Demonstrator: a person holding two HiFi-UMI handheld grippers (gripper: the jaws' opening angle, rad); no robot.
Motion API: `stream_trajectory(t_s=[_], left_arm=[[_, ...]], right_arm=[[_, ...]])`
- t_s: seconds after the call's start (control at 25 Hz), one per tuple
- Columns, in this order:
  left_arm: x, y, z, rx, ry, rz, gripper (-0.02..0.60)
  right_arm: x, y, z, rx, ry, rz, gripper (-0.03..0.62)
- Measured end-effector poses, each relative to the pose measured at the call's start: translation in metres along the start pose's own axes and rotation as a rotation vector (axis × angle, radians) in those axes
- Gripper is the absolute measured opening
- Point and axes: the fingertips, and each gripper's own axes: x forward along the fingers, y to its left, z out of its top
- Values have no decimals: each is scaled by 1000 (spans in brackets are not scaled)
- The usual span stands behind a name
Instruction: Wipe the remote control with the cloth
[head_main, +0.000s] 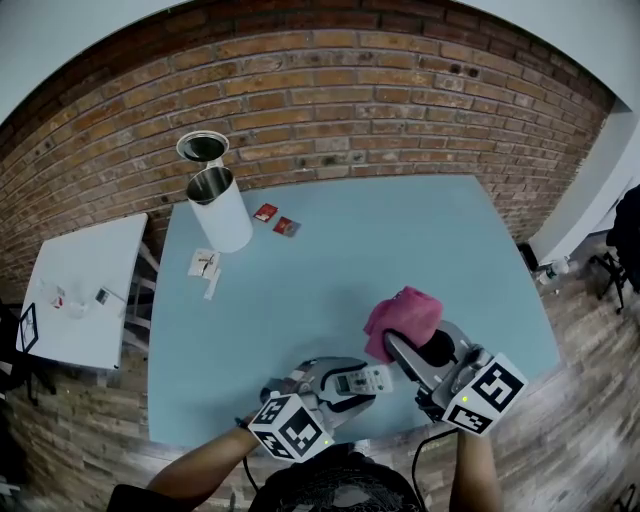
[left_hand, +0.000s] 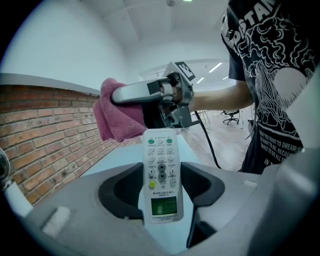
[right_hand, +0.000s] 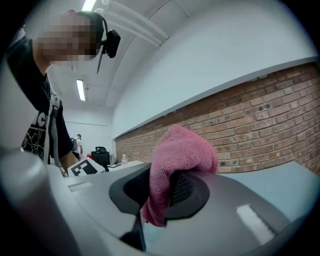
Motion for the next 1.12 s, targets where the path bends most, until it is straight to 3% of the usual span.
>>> stream_trajectory(t_s=[0.28, 0.56, 0.76, 0.96, 1.12], left_arm=[[-8, -10, 18, 36, -36, -35, 235], [-12, -12, 25, 33, -57, -40, 235], [-13, -11, 31, 11, -84, -37, 235], [-24, 7, 51, -162, -220, -29, 235], [-35, 32, 66, -225, -290, 28, 235]], right_arm=[[3, 19, 2, 34, 4, 232, 63], [8, 25, -7, 88, 9, 302, 63], [9, 6, -15, 201, -45, 247, 63], [3, -32, -42, 360, -90, 83, 63], [4, -17, -71, 420, -44, 94, 63]])
